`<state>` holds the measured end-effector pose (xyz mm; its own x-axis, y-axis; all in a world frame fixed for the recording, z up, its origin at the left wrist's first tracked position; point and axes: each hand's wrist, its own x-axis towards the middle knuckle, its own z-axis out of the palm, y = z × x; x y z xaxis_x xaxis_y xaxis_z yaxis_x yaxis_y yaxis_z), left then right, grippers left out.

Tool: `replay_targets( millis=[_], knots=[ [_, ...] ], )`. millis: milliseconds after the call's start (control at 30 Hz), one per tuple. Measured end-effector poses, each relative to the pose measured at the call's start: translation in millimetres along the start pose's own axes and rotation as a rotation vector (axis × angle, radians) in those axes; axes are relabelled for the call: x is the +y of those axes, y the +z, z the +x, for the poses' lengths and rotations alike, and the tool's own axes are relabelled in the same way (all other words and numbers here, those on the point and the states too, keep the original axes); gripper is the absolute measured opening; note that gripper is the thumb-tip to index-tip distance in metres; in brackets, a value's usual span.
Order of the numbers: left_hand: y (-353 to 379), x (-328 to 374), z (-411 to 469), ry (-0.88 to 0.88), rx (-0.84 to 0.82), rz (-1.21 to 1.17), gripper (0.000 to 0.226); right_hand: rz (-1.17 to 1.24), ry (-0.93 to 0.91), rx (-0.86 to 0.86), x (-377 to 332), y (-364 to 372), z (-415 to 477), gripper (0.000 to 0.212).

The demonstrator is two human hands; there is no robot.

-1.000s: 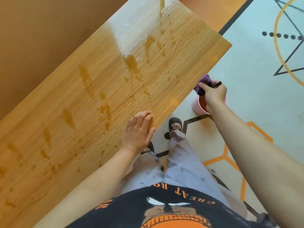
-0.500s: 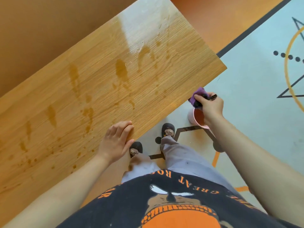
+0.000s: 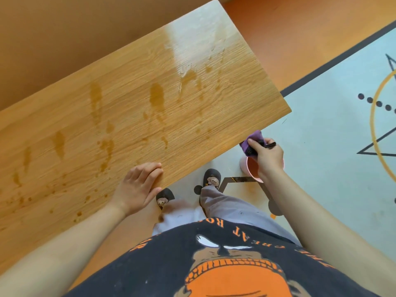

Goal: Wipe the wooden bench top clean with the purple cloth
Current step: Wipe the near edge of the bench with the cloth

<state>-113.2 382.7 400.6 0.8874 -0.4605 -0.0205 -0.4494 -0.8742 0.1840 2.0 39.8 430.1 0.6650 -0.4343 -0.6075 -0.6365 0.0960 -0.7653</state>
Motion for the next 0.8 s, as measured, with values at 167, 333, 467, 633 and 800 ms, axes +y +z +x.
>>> replay_targets(
  millis=[167, 333, 467, 633, 800],
  knots=[
    [-2.0, -0.2, 0.9, 0.004, -0.012, 0.022, 0.051, 0.111, 0.009, 0.070, -27.6, -20.1, 40.1, 0.023],
    [-2.7, 1.4, 2.1, -0.001, -0.030, 0.024, 0.050, 0.111, -0.046, 0.161, -65.3, -47.0, 81.1, 0.027],
    [-12.3, 8.5, 8.4, -0.038, -0.070, 0.016, 0.050, -0.013, -0.077, 0.077, -72.9, -58.2, 96.2, 0.022],
    [-27.1, 48.7, 58.0, -0.148, 0.055, -0.121, 0.050, -0.131, -0.083, -0.044, -77.8, -64.6, 107.1, 0.021],
    [-18.0, 105.0, 170.1, -0.178, 0.146, -0.293, 0.047, -0.282, -0.122, -0.114, -90.3, -72.4, 116.8, 0.028]
  ],
)
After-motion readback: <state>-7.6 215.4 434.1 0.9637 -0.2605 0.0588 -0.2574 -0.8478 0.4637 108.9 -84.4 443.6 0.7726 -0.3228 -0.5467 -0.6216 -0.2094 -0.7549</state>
